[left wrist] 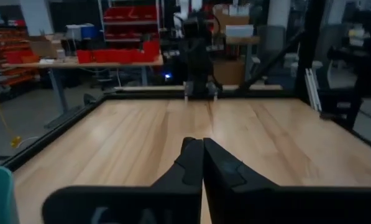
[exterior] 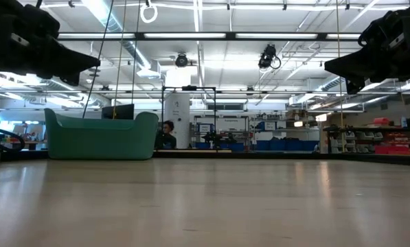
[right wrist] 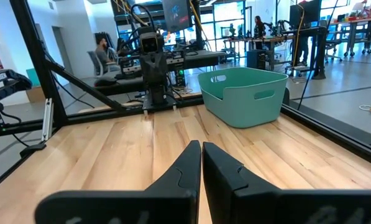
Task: Pick and place USB-C Cables
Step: Return to Home Position
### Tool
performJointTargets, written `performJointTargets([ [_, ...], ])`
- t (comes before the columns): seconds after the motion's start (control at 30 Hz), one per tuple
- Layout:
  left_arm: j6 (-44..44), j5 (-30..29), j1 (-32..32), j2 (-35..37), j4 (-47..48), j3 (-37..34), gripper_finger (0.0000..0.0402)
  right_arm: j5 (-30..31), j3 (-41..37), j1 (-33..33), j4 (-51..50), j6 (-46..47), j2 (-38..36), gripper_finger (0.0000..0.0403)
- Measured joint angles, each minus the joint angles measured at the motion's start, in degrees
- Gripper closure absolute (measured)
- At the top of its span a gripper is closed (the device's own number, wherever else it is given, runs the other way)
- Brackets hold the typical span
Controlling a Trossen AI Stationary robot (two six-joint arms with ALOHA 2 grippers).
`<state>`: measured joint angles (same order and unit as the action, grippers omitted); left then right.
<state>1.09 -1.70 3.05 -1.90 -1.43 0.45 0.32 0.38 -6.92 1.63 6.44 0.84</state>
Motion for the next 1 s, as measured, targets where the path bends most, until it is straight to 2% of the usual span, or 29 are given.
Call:
performJointTargets([
  [0.27, -0.32, 0.65, 0.0, -5.04, 0.37, -0.01, 0.0398, 0.0, 0.0, -0.02, 0.0, 0.0, 0.0, 0.038],
  [0.47, -0.4, 0.07, 0.0, -5.24, -1.09, -0.07, 0.0379, 0.0, 0.0, -0.01, 0.0, 0.0, -0.01, 0.038],
  [0.67, -0.42, 0.0, 0.0, -5.11, -7.43, -0.07, 0.0356, 0.0, 0.0, -0.02, 0.0, 0.0, 0.0, 0.038],
  [1.0, -0.42, -0.18, 0.0, -5.19, -7.9, -0.07, 0.0358, 0.02, 0.0, -0.01, 0.0, 0.0, -0.02, 0.038],
])
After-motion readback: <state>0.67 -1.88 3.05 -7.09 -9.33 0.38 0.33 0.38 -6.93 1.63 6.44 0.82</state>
